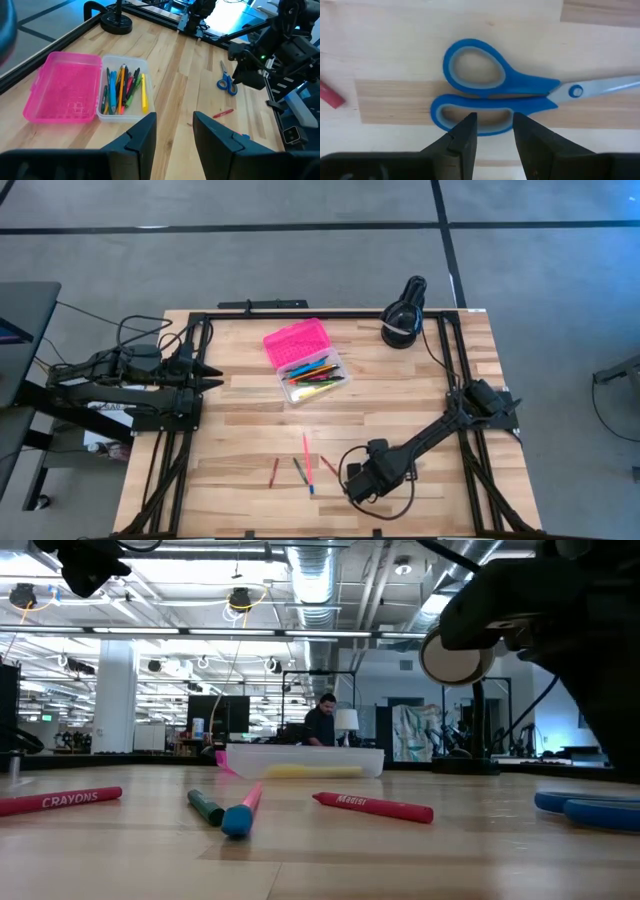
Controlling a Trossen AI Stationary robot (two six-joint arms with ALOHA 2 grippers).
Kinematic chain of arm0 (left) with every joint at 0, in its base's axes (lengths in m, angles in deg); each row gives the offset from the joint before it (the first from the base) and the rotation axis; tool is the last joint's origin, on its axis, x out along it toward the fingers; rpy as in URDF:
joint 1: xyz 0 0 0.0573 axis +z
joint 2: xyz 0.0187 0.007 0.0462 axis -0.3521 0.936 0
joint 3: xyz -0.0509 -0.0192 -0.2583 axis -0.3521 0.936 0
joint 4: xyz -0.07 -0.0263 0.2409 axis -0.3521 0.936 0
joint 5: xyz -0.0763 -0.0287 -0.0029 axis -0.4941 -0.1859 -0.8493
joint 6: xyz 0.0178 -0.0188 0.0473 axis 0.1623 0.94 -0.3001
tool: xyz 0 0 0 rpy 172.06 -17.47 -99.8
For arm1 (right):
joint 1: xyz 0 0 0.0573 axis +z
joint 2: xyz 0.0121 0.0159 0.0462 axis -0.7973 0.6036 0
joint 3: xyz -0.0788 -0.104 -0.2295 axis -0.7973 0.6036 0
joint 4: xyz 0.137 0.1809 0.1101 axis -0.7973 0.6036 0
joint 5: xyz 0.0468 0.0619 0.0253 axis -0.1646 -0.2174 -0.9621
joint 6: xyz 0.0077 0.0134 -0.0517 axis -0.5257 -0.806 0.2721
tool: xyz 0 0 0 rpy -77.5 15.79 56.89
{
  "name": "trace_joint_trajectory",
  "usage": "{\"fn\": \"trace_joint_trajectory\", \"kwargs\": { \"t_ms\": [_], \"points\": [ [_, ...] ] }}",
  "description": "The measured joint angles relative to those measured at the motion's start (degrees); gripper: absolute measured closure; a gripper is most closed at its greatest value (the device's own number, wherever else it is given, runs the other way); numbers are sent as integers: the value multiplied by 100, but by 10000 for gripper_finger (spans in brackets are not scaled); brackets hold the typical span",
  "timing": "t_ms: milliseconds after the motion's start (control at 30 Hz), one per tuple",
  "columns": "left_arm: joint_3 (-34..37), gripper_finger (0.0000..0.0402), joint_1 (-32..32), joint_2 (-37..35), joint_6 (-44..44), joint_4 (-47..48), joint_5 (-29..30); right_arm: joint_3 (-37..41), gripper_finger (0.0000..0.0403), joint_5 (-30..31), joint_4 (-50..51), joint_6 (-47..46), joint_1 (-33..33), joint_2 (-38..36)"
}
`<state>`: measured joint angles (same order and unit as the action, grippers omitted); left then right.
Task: Pick & place school supplies into a supply box
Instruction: Put the blue scissors into the pink supply box
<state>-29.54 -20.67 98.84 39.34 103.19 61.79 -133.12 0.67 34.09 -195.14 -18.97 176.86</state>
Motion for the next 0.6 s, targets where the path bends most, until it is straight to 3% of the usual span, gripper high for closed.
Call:
{"fn": "trace_joint_trajectory", "kwargs": {
  "t_ms": [267, 600],
  "points": [
    [0, 281, 0, 0, 13, 0, 0, 282, 282, -783, -135, -281, -5, 4],
    [31, 281, 0, 0, 4, 0, 10, 303, 282, -747, -553, -564, 49, 112]
  ]
}}
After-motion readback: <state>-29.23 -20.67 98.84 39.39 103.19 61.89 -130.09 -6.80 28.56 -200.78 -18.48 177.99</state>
